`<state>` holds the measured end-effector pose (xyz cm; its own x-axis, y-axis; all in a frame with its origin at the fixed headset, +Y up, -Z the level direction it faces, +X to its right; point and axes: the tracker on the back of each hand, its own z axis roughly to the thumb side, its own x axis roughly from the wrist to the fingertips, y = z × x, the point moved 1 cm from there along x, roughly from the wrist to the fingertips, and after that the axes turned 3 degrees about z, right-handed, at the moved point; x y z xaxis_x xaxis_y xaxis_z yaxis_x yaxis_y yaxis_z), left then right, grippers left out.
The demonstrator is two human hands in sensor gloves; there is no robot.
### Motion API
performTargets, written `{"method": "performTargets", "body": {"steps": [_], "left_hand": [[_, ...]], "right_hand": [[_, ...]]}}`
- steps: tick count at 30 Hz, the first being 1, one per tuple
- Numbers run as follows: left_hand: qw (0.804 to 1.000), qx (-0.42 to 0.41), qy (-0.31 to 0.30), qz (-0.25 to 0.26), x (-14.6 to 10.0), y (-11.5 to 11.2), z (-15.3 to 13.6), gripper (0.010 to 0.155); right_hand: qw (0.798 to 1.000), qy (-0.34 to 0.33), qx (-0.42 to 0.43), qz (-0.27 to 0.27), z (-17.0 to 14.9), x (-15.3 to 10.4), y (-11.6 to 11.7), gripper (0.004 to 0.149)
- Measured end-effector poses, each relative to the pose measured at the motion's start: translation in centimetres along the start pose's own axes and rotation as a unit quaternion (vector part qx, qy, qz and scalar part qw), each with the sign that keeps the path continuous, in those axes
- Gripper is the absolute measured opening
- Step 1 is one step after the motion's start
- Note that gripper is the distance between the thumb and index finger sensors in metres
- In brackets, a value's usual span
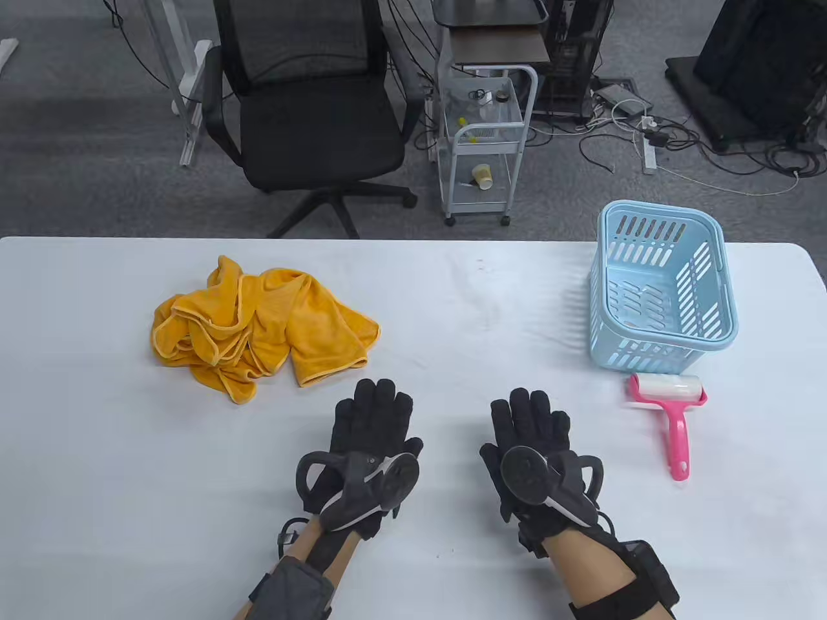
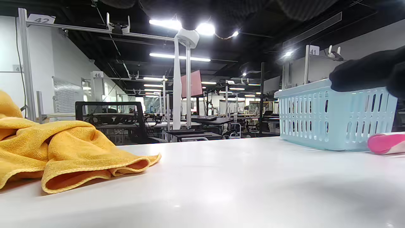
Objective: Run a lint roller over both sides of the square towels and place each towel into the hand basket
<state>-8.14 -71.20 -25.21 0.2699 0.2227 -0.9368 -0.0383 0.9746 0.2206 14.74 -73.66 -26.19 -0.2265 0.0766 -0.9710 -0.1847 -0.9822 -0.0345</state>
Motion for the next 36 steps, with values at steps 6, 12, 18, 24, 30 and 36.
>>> {"method": "performTargets", "body": {"steps": [6,12,18,24,30,36], "left_hand": [[1.0,-0.001,0.001,-0.002,0.0,-0.1,0.0,0.062],[1.0,-0.001,-0.002,-0.004,0.0,-0.1,0.1,0.062],[1.0,-0.005,-0.002,-0.02,0.2,-0.6,0.1,0.061],[0.996,-0.019,0.034,-0.083,1.9,-2.2,-1.7,0.065],[0.985,0.028,0.117,-0.125,7.1,-3.5,-8.5,0.076],[0.974,0.043,0.15,-0.164,10.4,-6.2,-12.5,0.086]], "right_hand": [[1.0,-0.001,0.002,-0.002,0.0,0.1,0.0,0.067],[1.0,-0.001,-0.001,-0.008,-0.1,0.1,-0.1,0.067],[1.0,-0.001,0.0,-0.01,-0.1,0.1,-0.1,0.067],[1.0,-0.001,0.001,-0.01,-0.2,0.1,0.0,0.067],[1.0,-0.002,0.005,-0.01,-0.2,0.1,-0.1,0.068],[1.0,-0.003,0.012,-0.006,-0.3,0.2,0.0,0.068]]}}
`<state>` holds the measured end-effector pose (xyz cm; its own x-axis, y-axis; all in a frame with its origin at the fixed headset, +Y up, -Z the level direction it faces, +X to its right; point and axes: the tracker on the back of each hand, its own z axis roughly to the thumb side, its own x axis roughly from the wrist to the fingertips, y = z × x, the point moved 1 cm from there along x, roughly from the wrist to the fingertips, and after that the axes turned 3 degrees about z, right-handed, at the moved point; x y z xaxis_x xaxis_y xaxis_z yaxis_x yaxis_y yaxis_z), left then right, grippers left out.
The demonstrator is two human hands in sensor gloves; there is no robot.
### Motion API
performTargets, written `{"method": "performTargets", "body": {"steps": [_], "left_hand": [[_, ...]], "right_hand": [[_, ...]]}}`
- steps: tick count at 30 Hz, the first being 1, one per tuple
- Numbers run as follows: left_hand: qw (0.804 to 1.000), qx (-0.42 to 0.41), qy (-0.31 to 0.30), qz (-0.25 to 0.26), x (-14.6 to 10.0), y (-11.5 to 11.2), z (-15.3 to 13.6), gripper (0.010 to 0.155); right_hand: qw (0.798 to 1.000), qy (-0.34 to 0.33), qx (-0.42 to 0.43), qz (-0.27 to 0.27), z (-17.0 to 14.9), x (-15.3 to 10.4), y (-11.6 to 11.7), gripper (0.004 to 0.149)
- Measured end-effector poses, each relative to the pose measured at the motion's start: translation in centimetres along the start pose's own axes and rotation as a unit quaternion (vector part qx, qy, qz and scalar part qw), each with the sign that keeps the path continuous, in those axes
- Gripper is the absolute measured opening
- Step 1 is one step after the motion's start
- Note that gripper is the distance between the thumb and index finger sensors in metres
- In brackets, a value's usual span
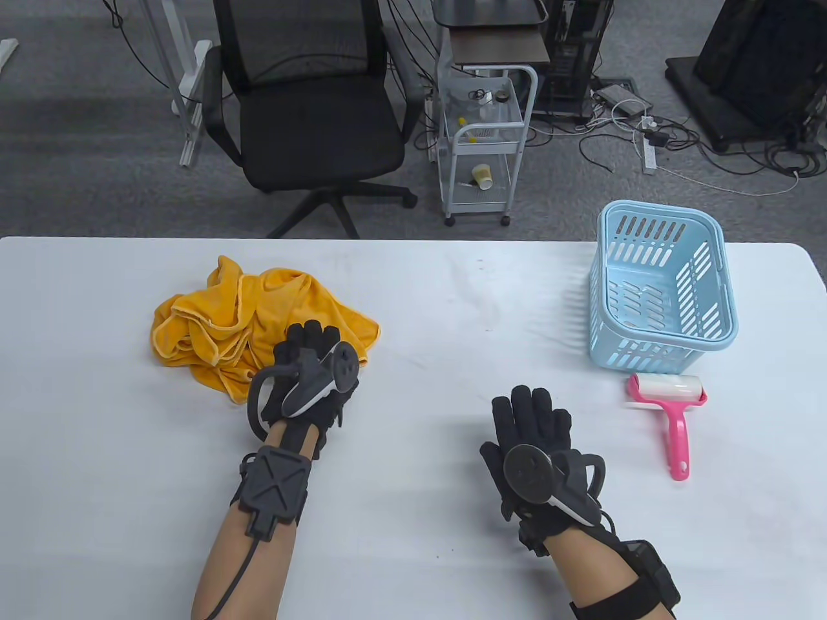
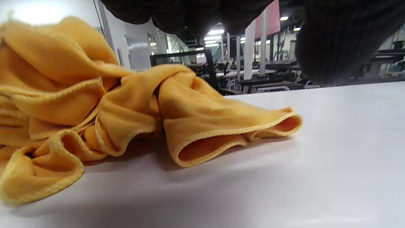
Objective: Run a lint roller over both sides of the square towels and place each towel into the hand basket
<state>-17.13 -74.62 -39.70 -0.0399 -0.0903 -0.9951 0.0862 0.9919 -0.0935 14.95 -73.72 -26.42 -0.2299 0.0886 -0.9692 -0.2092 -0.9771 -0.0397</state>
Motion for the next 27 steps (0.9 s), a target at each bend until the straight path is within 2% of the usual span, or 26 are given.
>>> {"method": "performTargets", "body": {"steps": [1,6,8,11,14,16,18,20,25,27], "left_hand": [[1.0,-0.008,-0.004,-0.026,1.0,-0.8,-0.3,0.087],[0.998,0.042,-0.001,-0.053,3.1,-2.6,-0.9,0.087],[0.997,0.026,0.001,-0.077,3.8,-3.3,-1.1,0.084],[0.995,-0.001,0.016,-0.099,4.3,-4.4,-1.5,0.073],[0.995,-0.033,0.025,-0.087,4.4,-4.6,-1.8,0.052],[0.994,-0.06,0.03,-0.083,4.3,-4.4,-2.1,0.048],[0.993,-0.094,0.024,-0.073,4.0,-3.4,-2.3,0.048],[0.991,-0.125,0.011,-0.051,3.5,-1.5,-2.2,0.047],[0.985,-0.155,-0.058,0.055,0.3,6.9,-0.3,0.043],[0.981,-0.15,-0.09,0.084,-1.4,9.3,1.0,0.041]], "right_hand": [[1.0,-0.001,-0.001,0.002,0.0,0.0,0.0,0.068],[1.0,-0.003,0.002,0.006,0.1,0.0,0.1,0.068],[1.0,-0.003,0.001,0.005,0.1,0.0,0.1,0.069],[1.0,-0.002,0.002,0.009,0.0,0.1,0.1,0.069],[1.0,-0.002,0.004,0.012,0.0,0.1,0.2,0.069],[1.0,-0.002,0.004,0.013,0.0,0.1,0.1,0.069],[1.0,-0.003,0.005,0.012,0.0,0.1,0.1,0.068],[1.0,-0.004,0.006,0.012,0.0,0.1,0.1,0.068],[1.0,-0.009,0.011,0.011,0.0,0.1,0.2,0.069],[1.0,-0.013,0.016,0.007,0.1,0.1,0.1,0.07]]}}
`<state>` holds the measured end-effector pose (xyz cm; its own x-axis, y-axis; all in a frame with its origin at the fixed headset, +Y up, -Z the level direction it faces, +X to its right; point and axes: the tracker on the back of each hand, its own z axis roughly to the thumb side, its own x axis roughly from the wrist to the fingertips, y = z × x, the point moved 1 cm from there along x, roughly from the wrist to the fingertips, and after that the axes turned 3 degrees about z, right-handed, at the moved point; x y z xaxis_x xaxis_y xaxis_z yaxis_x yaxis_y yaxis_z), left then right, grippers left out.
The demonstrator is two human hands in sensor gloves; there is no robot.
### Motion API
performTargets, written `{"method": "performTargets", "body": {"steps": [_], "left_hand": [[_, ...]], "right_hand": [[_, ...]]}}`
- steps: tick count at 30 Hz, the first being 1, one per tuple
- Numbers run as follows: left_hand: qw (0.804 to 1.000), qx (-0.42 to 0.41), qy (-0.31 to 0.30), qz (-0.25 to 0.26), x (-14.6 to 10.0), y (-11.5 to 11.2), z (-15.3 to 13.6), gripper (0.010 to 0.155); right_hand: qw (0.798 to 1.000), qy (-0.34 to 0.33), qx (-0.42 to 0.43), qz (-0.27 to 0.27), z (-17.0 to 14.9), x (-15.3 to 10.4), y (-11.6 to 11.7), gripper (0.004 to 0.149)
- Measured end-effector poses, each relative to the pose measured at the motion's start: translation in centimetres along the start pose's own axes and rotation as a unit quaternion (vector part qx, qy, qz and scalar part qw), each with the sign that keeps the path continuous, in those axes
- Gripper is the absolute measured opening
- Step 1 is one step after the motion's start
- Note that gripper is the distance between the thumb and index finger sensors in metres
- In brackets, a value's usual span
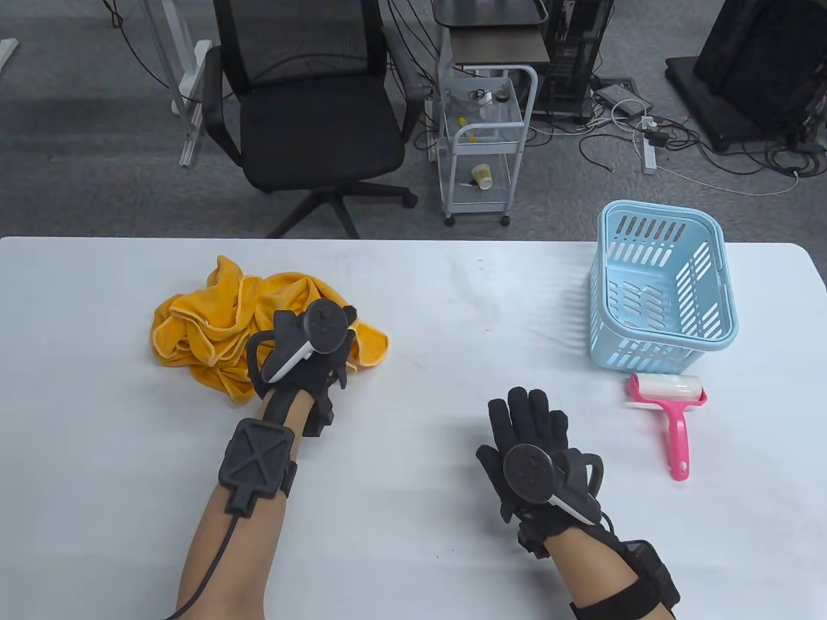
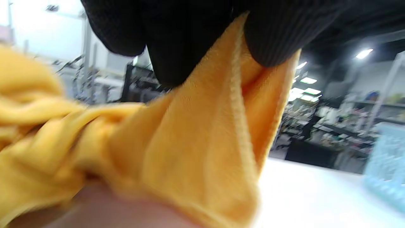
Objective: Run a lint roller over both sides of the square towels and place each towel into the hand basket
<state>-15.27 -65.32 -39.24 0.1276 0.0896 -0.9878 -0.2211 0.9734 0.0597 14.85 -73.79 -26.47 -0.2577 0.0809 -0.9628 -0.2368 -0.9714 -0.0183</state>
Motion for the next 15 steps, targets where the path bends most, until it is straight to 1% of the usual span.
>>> {"method": "performTargets", "body": {"steps": [2,3,4,7,10,12,14,15], "left_hand": [[0.999,0.01,-0.036,0.015,-1.2,1.4,2.3,0.039],[0.998,0.012,-0.06,0.017,-2.1,1.8,3.8,0.038],[0.997,0.009,-0.074,0.014,-2.7,1.9,4.6,0.038],[0.991,-0.001,-0.133,0.0,-5.3,1.2,7.7,0.038],[0.983,-0.018,-0.184,-0.018,-8.1,0.3,10.4,0.037],[0.978,-0.018,-0.209,-0.017,-9.7,0.1,11.7,0.037],[0.974,-0.018,-0.226,-0.012,-10.9,0.5,12.4,0.036],[0.973,-0.018,-0.232,-0.008,-11.4,0.8,12.5,0.036]], "right_hand": [[1.0,-0.008,0.011,-0.008,0.2,-0.1,-0.2,0.074],[1.0,-0.018,0.017,-0.019,0.4,-0.3,-0.4,0.076],[0.999,-0.021,0.019,-0.023,0.5,-0.4,-0.5,0.079],[0.998,-0.042,0.028,-0.041,1.1,-0.8,-0.8,0.089],[0.997,-0.049,0.033,-0.044,1.5,-0.9,-0.3,0.094],[0.998,-0.047,0.028,-0.041,1.5,-0.8,0.2,0.094],[0.998,-0.039,0.038,-0.028,1.4,-0.6,0.8,0.088],[0.998,-0.031,0.051,-0.02,1.2,-0.4,1.2,0.082]]}}
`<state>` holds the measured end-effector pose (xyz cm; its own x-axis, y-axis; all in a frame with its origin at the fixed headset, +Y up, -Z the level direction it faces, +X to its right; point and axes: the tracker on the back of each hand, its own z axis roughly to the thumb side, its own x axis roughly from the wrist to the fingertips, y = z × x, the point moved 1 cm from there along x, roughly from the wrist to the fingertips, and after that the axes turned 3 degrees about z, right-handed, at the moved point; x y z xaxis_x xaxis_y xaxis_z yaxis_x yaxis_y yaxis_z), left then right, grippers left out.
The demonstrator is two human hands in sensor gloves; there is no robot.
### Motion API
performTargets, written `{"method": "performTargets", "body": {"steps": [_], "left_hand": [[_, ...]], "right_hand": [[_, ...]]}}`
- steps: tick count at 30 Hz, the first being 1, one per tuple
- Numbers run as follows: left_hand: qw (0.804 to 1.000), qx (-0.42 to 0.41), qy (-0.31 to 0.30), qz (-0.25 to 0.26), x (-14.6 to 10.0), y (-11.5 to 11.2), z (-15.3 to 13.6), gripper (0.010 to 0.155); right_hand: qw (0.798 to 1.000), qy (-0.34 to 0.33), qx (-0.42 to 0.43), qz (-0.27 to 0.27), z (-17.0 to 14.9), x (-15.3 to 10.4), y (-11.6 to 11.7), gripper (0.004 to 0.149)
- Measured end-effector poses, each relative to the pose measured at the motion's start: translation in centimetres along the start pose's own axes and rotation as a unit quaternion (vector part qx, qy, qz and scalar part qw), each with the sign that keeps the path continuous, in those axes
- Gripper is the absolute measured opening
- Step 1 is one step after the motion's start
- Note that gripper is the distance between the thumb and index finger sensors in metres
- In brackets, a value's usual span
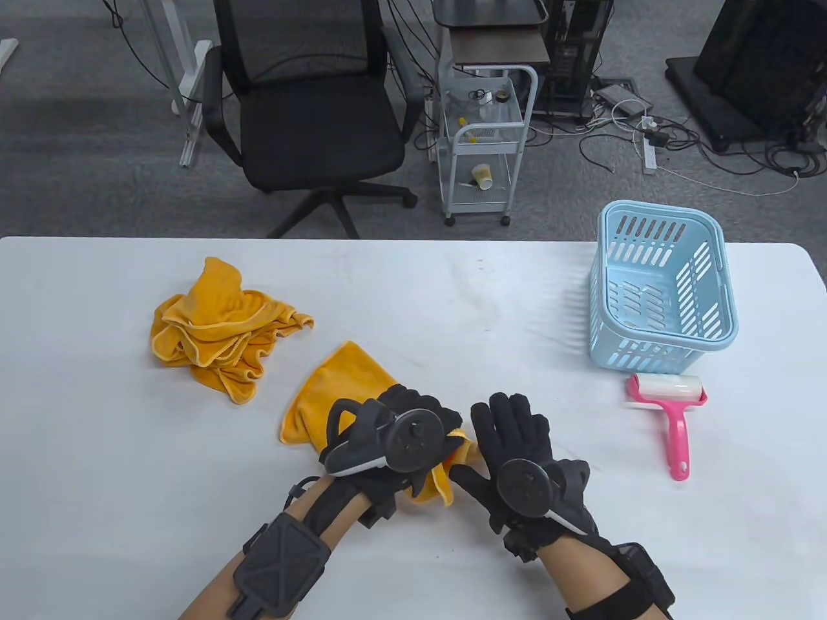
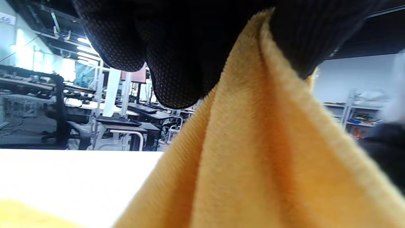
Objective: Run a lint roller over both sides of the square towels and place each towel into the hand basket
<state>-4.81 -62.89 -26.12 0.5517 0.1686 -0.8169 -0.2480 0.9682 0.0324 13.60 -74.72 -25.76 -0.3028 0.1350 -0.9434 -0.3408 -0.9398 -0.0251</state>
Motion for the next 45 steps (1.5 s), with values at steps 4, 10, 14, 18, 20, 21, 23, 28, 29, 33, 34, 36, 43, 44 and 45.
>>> {"method": "performTargets", "body": {"steps": [4,10,14,18,20,21,23,28,29,33,34,36,43,44,45], "left_hand": [[0.999,0.032,0.009,0.013,-1.7,1.8,-0.6,0.036],[0.978,0.179,0.082,0.062,-4.9,3.6,-3.9,0.037],[0.965,0.193,0.154,0.091,-6.9,4.3,-7.5,0.038],[0.97,0.13,0.177,0.108,-8.9,6.4,-9.5,0.037],[0.975,0.085,0.166,0.123,-9.9,8.2,-9.3,0.038],[0.975,0.075,0.159,0.138,-10.5,9.6,-9.0,0.038],[0.971,0.083,0.146,0.17,-11.5,12.2,-8.2,0.039],[0.963,0.075,0.123,0.229,-13.6,18.1,-6.8,0.039],[0.961,0.073,0.119,0.237,-13.8,19.2,-6.8,0.039],[0.969,0.044,0.108,0.219,-12.4,21.0,-7.9,0.04],[0.969,0.04,0.112,0.215,-11.7,20.9,-8.3,0.04],[0.972,0.035,0.121,0.199,-9.8,20.3,-9.6,0.04],[0.969,0.057,0.172,0.165,-2.0,16.9,-14.8,0.038],[0.968,0.061,0.176,0.165,-1.0,16.5,-15.3,0.038],[0.967,0.06,0.178,0.172,0.0,16.3,-15.8,0.037]], "right_hand": [[0.998,0.044,0.049,-0.007,-1.6,0.4,0.1,0.051],[0.995,0.025,0.09,-0.039,-2.1,0.3,-4.2,0.047],[0.992,0.0,0.108,-0.057,-1.0,0.3,-9.1,0.046],[0.998,-0.014,0.036,-0.059,-1.2,0.4,-13.0,0.046],[0.999,-0.022,0.024,-0.043,-1.3,0.3,-14.8,0.045],[0.999,-0.037,0.022,-0.032,-1.4,0.2,-16.1,0.045],[0.998,-0.052,0.031,-0.024,-1.6,-0.2,-18.6,0.045],[0.989,-0.111,0.096,0.01,-2.3,-0.8,-24.1,0.046],[0.986,-0.114,0.119,0.014,-2.8,-0.6,-25.2,0.046],[0.971,-0.111,0.196,0.085,-4.4,1.3,-26.9,0.048],[0.969,-0.103,0.204,0.09,-4.8,1.9,-27.0,0.048],[0.971,-0.072,0.205,0.103,-5.9,3.9,-26.6,0.049],[0.966,0.046,0.249,0.06,-10.1,11.2,-23.6,0.047],[0.966,0.062,0.25,0.041,-10.6,12.0,-23.5,0.046],[0.965,0.075,0.251,0.011,-11.1,12.8,-23.6,0.046]]}}
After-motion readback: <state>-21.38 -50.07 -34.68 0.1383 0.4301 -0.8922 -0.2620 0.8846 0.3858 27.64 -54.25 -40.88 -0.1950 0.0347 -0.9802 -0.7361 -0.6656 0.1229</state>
